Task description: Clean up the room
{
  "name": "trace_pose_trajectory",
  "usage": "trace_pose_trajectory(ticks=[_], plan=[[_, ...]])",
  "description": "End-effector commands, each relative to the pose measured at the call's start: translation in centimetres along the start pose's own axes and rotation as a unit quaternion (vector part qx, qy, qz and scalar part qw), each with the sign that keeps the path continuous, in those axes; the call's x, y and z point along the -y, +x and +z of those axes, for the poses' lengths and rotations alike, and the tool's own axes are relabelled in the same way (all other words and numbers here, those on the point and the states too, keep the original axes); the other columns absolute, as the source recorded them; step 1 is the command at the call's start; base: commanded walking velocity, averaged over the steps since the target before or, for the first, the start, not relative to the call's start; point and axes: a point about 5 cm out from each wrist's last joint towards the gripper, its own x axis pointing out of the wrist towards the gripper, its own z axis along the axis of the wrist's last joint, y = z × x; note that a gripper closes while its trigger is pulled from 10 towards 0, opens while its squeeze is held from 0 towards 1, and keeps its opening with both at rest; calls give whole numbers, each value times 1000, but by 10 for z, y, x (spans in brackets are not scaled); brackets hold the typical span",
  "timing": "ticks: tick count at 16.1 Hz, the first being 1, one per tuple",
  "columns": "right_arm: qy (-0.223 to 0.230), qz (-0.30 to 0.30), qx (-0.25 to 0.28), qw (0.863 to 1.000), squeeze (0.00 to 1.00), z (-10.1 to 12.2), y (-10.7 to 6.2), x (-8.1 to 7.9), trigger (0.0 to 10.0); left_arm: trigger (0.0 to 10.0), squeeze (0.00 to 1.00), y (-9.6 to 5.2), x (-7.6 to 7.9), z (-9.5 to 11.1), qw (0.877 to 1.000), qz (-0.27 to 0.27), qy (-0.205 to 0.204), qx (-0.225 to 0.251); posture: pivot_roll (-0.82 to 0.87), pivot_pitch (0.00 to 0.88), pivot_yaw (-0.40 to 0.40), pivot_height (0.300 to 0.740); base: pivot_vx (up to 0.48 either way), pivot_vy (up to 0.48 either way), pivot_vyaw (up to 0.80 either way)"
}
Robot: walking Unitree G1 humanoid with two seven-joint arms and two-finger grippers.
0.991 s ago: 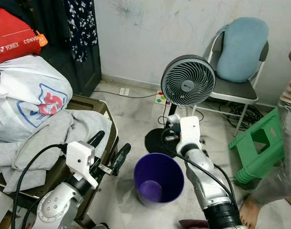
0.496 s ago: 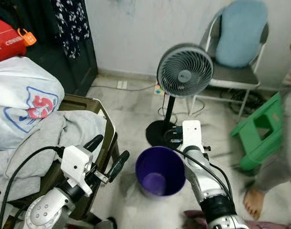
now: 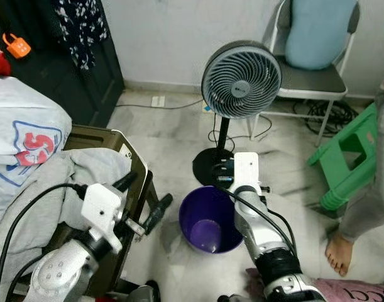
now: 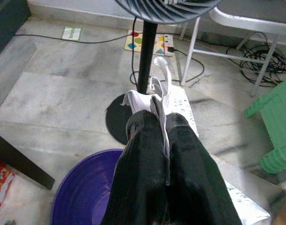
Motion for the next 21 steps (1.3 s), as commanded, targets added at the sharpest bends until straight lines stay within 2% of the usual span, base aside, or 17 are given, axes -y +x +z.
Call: trace_pose_trajectory(ticks=[1, 4, 8, 11, 17, 20, 21], plan=[[-5, 0, -11, 1000, 0, -7, 0, -3, 10000, 10000, 0, -6, 2, -1, 1000, -1, 1, -15, 110, 264, 35, 740, 0, 0, 0], [-24, 1, -29, 999, 0, -17, 2, -7, 10000, 10000, 0, -14, 2, 5, 1000, 7, 0, -25, 146, 295, 49, 740, 0, 0, 0], [-43, -25, -59, 997, 0, -26, 7, -1, 10000, 10000, 0, -22, 15, 10, 999, 6, -16, -33, 176, 328, 70, 740, 0, 0, 0], [-53, -30, -71, 996, 0, -34, 7, 2, 10000, 10000, 0, -26, 15, 10, 999, 11, -19, -41, 179, 339, 75, 740, 0, 0, 0], [-34, -16, -64, 997, 0, -26, 13, -7, 10000, 10000, 0, -24, 13, 13, 999, 17, -21, -46, 188, 341, 82, 740, 0, 0, 0], [-37, -8, -37, 999, 0, -13, 16, -12, 10000, 10000, 0, -25, 15, 13, 998, 17, -23, -48, 187, 342, 87, 740, 0, 0, 0], [-36, -9, -36, 999, 125, -12, 17, -12, 10000, 10000, 0, -25, 15, 13, 998, 15, -23, -49, 189, 341, 85, 740, 0, 0, 0]])
